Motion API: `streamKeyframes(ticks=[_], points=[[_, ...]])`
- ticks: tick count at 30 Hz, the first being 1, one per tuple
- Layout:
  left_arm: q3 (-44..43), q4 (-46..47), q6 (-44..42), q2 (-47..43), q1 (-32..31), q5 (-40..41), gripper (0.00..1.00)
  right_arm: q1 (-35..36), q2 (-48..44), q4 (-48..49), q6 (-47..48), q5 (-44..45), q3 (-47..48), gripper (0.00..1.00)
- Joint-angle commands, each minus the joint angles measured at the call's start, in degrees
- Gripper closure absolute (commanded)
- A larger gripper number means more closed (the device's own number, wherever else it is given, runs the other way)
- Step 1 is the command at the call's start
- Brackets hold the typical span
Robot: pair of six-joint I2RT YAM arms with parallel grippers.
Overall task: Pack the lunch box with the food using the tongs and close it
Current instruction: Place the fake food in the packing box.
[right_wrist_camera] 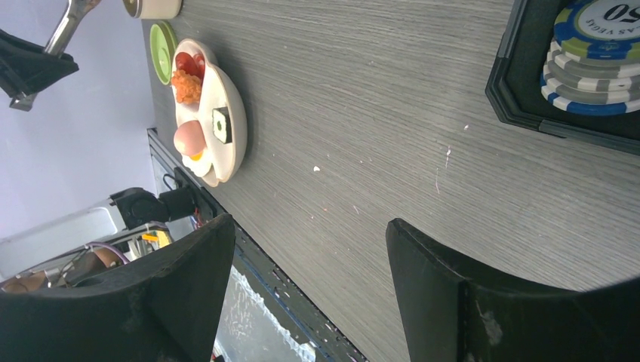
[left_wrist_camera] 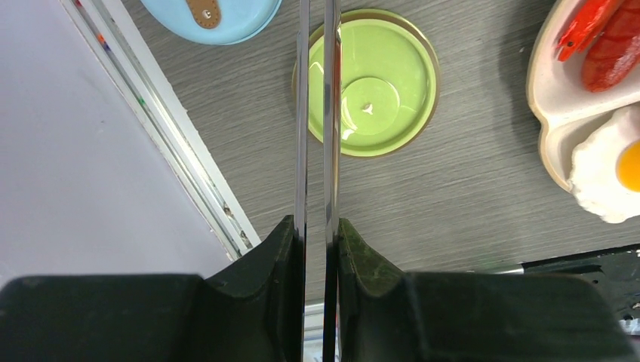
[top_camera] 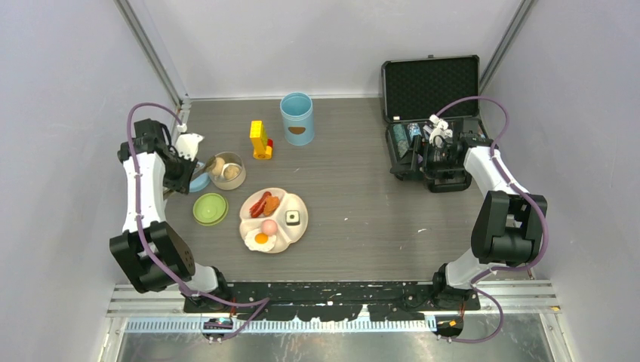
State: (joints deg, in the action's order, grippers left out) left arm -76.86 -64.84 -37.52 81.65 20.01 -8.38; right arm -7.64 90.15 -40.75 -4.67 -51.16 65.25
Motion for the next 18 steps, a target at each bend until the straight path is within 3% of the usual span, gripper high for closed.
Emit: streamKeyframes(ticks=[1,6,13,18], points=[[0.9,3.1,-0.8,0.5,0.2,1.4,0.96,-0.3,-0.2,1.1,0.4,-1.1,0.3,0.22],[1.9,4.0,-2.0,0.8,0.1,2.0,0.92,-0.4,0.1,1.1,0.3,-1.3,0.4,0.22],[2.3,4.1,-2.5,1.0,-0.6,2.9,0.71,-0.4,0.2,1.1,0.3,-1.2,0.4,0.22],[2.3,3.8,-2.9,0.9,-1.1,3.6,0.62,-0.4,0.2,1.1,0.3,-1.2,0.4,0.22]])
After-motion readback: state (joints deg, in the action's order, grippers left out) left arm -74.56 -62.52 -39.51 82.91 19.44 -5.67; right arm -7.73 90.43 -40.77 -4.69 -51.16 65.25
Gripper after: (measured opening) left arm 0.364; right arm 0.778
